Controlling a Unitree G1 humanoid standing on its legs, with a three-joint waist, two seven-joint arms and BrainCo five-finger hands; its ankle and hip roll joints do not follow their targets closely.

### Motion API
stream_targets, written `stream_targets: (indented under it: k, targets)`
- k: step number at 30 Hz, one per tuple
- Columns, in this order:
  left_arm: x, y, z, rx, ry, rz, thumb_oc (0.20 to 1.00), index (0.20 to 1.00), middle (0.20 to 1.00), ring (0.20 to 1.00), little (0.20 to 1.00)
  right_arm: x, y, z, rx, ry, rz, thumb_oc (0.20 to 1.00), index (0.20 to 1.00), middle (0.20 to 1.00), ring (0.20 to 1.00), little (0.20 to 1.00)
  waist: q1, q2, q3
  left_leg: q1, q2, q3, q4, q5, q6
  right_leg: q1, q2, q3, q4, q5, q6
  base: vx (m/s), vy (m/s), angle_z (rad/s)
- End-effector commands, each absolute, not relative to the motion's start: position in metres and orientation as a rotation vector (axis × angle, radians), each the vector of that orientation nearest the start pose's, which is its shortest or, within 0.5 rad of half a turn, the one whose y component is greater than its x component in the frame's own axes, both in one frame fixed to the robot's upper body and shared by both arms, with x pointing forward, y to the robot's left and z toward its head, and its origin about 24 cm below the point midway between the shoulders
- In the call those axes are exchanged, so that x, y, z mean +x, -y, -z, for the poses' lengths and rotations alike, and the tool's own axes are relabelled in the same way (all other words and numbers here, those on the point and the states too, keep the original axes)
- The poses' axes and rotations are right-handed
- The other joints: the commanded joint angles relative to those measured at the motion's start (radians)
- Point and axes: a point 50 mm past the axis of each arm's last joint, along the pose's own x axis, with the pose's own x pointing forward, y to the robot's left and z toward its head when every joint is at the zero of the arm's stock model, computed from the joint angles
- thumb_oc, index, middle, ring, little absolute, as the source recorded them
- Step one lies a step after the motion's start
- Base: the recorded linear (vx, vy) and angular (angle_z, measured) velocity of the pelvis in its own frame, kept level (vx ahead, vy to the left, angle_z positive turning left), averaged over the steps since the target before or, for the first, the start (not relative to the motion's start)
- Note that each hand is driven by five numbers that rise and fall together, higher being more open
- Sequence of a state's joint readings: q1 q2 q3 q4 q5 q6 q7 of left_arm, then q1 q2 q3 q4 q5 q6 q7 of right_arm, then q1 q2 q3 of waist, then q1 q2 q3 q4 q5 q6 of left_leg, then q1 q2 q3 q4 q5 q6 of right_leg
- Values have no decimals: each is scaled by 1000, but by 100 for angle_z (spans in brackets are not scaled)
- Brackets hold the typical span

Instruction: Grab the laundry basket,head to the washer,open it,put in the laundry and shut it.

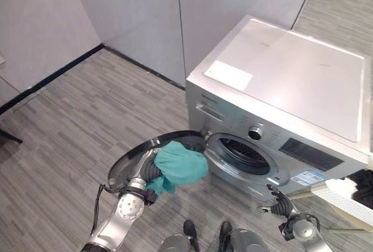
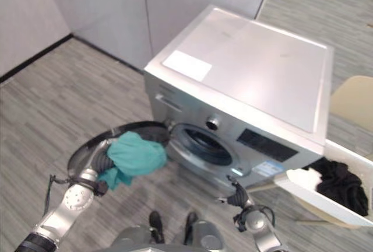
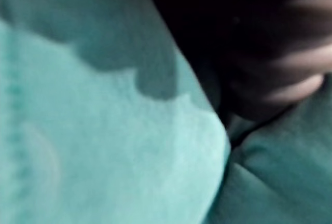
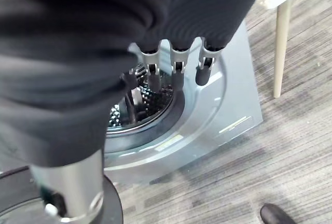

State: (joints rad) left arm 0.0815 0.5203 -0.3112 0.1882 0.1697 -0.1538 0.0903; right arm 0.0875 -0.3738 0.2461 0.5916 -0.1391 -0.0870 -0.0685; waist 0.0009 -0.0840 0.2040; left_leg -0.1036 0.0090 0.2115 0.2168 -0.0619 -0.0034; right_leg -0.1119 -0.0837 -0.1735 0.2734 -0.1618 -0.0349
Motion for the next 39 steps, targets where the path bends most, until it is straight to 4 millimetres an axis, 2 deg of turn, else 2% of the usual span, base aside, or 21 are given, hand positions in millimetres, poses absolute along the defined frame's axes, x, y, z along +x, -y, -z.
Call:
stream_targets:
  k: [1,3,4,6,7,10,13,14,16,19,20,22,23,24,27,28,31,34,39]
  targets:
    - [229,-192,-10,609,-39,224,200,200,200,200,200,195,229,75,-591,-519,-97,1000,1000,1000,1000,1000,4,-12,-15,-2,-2,-130,-65,-19,-41,127,30,30,-239,102,127,94,105,-62]
    - [229,-190,-4,589,-66,214,200,200,200,200,200,196,233,76,-597,-529,-72,1000,1000,1000,1000,1000,16,-6,-10,-33,-32,-270,-104,10,-42,118,43,86,-236,106,127,52,55,-68]
    - [230,-189,0,585,-82,220,200,200,200,200,200,195,236,77,-594,-542,-60,1000,1000,1000,1000,1000,10,1,-15,-23,-31,-279,-131,16,-40,116,49,104,-235,98,127,69,109,-84]
    - [227,-194,9,584,-135,204,200,200,200,200,200,191,237,82,-593,-570,-49,1000,1000,1000,1000,1000,-14,8,-23,8,-18,-241,-163,22,-18,87,52,145,-195,91,129,66,198,-88]
    - [227,-194,9,584,-135,203,200,200,200,200,200,191,237,82,-594,-570,-49,1000,1000,1000,1000,1000,-11,8,-24,8,-18,-237,-163,22,-18,84,52,149,-192,89,130,17,180,-85]
    - [229,-207,11,610,-167,161,200,200,200,200,200,194,233,80,-584,-561,-49,1000,1000,1000,1000,1000,-17,1,-10,15,-9,-169,-155,7,2,30,57,197,-131,89,140,-34,124,-105]
    - [237,-219,7,641,-163,102,200,200,200,200,200,203,229,76,-580,-535,-47,1000,1000,1000,1000,1000,-21,-4,22,-1,5,-97,-124,-17,18,-47,48,201,-58,99,154,-135,97,-86]
    - [245,-223,1,635,-141,68,200,200,200,200,200,209,227,71,-576,-507,-47,1000,1000,1000,1000,1000,-24,-8,50,-21,14,-55,-90,-33,23,-87,32,174,-26,107,160,-133,49,-101]
    - [249,-224,-2,626,-132,50,200,200,200,200,200,213,227,68,-573,-493,-40,1000,1000,1000,1000,1000,-24,-11,63,-42,20,-38,-63,-42,26,-107,22,160,-11,110,160,-155,4,-101]
    - [263,-221,-8,539,-107,-12,200,200,200,200,200,226,227,56,-566,-435,-10,1000,1000,1000,1000,1000,-31,-19,112,-161,45,-11,73,-79,37,-202,-5,126,57,102,145,-192,-42,-22]
    - [263,-221,-8,539,-107,-12,200,200,200,200,200,226,227,56,-566,-435,-10,1000,1000,1000,1000,1000,-31,-19,112,-162,45,-11,73,-79,37,-202,-5,126,57,102,145,-203,-59,-11]
    - [271,-215,-10,400,-99,-65,200,200,200,200,200,238,226,42,-548,-373,24,1000,1000,1000,1000,1000,-47,-10,131,-293,52,-16,200,-107,50,-316,-11,120,131,78,119,-135,-70,-17]
    - [275,-211,-11,345,-97,-81,200,200,200,200,200,243,225,37,-541,-349,38,1000,1000,1000,1000,1000,-56,-2,135,-329,56,-32,258,-154,50,-352,-5,127,181,32,113,3,-41,-14]
    - [275,-211,-11,345,-97,-81,200,200,200,200,200,243,225,37,-541,-349,38,1000,1000,1000,1000,1000,-56,-2,134,-330,56,-32,259,-154,50,-353,-5,126,181,32,113,-9,-43,-11]
    - [292,-206,-25,244,-44,-140,200,200,200,200,200,262,220,15,-516,-244,68,1000,1000,1000,1000,1000,-85,13,140,-521,90,-40,452,-199,62,-536,6,137,340,-25,79,-101,-74,-7]
    - [301,-204,-36,202,-6,-176,200,200,200,200,200,270,216,3,-500,-184,79,1000,1000,1000,1000,1000,-95,18,147,-610,104,-44,538,-225,72,-629,11,142,426,-52,63,-46,-63,-18]
    - [309,-202,-45,162,26,-201,200,200,200,200,200,276,215,-8,-478,-135,100,1000,1000,1000,1000,1000,-102,23,144,-701,120,-44,619,-253,73,-720,16,149,498,-83,48,-14,-55,-16]
    - [324,-201,-69,127,106,-229,200,200,200,200,200,283,215,-24,-445,-60,136,1000,1000,1000,1000,1000,-109,34,131,-859,147,-74,764,-314,91,-875,27,146,634,-141,37,34,-43,-6]
    - [342,-198,-100,99,196,-266,200,200,200,200,200,286,214,-32,-428,-13,154,1000,1000,1000,1000,1000,-119,46,106,-1041,176,-119,961,-401,112,-1044,17,146,812,-221,17,67,-47,-2]
